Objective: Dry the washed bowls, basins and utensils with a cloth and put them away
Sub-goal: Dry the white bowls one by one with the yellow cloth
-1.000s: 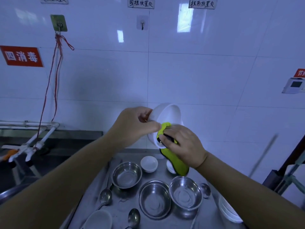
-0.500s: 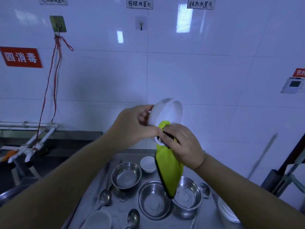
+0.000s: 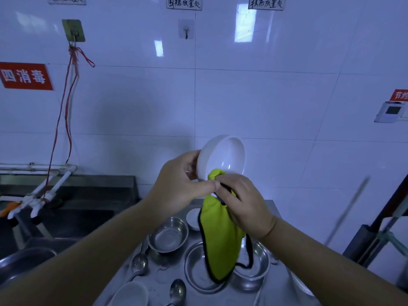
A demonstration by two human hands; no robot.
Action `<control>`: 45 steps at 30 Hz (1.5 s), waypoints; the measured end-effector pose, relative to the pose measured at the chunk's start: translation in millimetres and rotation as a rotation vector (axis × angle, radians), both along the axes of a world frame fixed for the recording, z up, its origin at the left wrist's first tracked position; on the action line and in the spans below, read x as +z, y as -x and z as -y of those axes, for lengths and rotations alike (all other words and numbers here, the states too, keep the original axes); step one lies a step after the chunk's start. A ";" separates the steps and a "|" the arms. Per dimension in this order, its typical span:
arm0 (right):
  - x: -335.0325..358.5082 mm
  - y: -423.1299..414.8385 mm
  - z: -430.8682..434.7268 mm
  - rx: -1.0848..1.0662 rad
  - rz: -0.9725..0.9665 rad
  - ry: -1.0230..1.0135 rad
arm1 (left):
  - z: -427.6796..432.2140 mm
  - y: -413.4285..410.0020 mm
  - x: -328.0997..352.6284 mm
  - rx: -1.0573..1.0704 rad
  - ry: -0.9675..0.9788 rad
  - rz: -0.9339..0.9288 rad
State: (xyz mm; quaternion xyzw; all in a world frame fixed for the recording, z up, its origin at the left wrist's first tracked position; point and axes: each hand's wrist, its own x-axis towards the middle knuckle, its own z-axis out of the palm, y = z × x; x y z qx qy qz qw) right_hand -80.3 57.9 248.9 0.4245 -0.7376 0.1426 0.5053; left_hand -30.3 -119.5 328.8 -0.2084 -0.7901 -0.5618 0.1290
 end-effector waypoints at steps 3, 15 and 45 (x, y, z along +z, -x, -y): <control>7.1 12.1 -17.0 -0.018 -0.193 -0.160 | 9.0 5.8 22.8 -0.073 0.215 0.070; -1.9 -13.0 10.4 0.001 0.201 0.077 | 0.3 10.8 -8.7 -0.003 -0.175 0.102; 30.0 -36.5 19.7 0.256 0.750 -0.022 | 22.4 9.6 -10.1 0.013 -0.152 0.182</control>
